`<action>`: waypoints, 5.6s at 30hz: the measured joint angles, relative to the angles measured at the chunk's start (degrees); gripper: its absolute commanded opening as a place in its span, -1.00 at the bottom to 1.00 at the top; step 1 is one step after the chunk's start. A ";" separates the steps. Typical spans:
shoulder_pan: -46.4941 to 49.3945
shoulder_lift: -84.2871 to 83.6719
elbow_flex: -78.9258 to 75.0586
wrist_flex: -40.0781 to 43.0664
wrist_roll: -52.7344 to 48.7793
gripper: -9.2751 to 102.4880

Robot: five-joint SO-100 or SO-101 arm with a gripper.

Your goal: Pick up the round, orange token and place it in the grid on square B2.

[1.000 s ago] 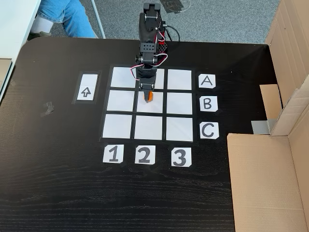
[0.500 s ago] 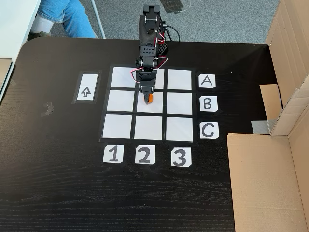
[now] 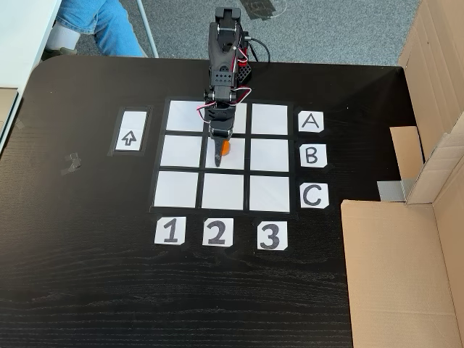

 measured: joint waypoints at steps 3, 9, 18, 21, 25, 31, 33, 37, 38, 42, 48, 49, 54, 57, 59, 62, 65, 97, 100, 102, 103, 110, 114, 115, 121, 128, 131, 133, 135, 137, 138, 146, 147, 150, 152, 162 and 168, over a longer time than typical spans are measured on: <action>0.18 3.08 3.87 -2.37 0.62 0.73; 3.52 16.08 14.77 -11.07 1.58 0.90; 17.31 45.44 35.95 -24.61 2.55 0.73; 23.47 56.60 42.98 -26.89 2.55 0.54; 31.29 69.17 49.75 -28.30 2.64 0.29; 50.80 89.38 57.92 -27.42 2.90 -0.22; 58.18 92.72 59.24 -27.25 2.81 -0.47; 70.05 101.07 63.46 -27.25 0.09 -0.85; 73.30 103.18 64.69 -26.89 -0.35 -0.85; 83.67 110.48 67.41 -22.50 -1.58 -0.85; 95.54 112.50 68.38 -15.91 -4.92 -0.85; 96.15 112.50 68.38 -15.64 -5.01 -0.85; 97.73 112.50 68.38 -15.21 -5.01 -0.85; 97.91 112.50 68.38 -15.21 -5.01 -0.85; 97.91 112.50 68.38 -15.21 -5.01 -0.85; 97.91 112.50 68.38 -15.21 -5.01 -0.84; 97.91 112.50 68.38 -15.21 -5.01 -0.85; 97.91 112.50 68.38 -15.21 -5.01 -0.85; 97.91 112.50 68.38 -15.21 -5.01 -0.85; 97.91 112.50 68.38 -15.21 -5.01 -0.85; 97.91 112.50 68.38 -15.21 -5.01 -0.85; 97.91 112.50 68.38 -15.21 -5.01 -0.85; 97.91 112.50 68.38 -15.21 -5.01 -0.85; 97.91 112.50 68.38 -15.21 -5.01 -0.85; 97.91 112.50 68.38 -15.21 -5.01 -0.85; 97.91 112.50 68.38 -15.21 -5.01 -0.85; 97.91 112.50 68.38 -15.21 -5.01 -0.85; 97.91 112.50 68.38 -15.21 -5.01 -0.85; 97.91 112.50 68.38 -15.21 -5.01 -0.85; 97.91 112.50 68.38 -15.21 -5.01 -0.85; 97.91 112.50 68.38 -15.21 -5.01 -0.85; 97.91 112.50 68.38 -15.21 -5.01 -0.85; 97.91 112.50 68.38 -15.21 -5.01 -0.85; 97.91 112.50 68.38 -15.21 -5.01 -0.85; 97.91 112.50 68.38 -15.21 -5.01 -0.85; 97.91 112.50 68.38 -15.21 -5.01 -0.85; 97.91 112.50 68.38 -15.21 -5.01 -0.85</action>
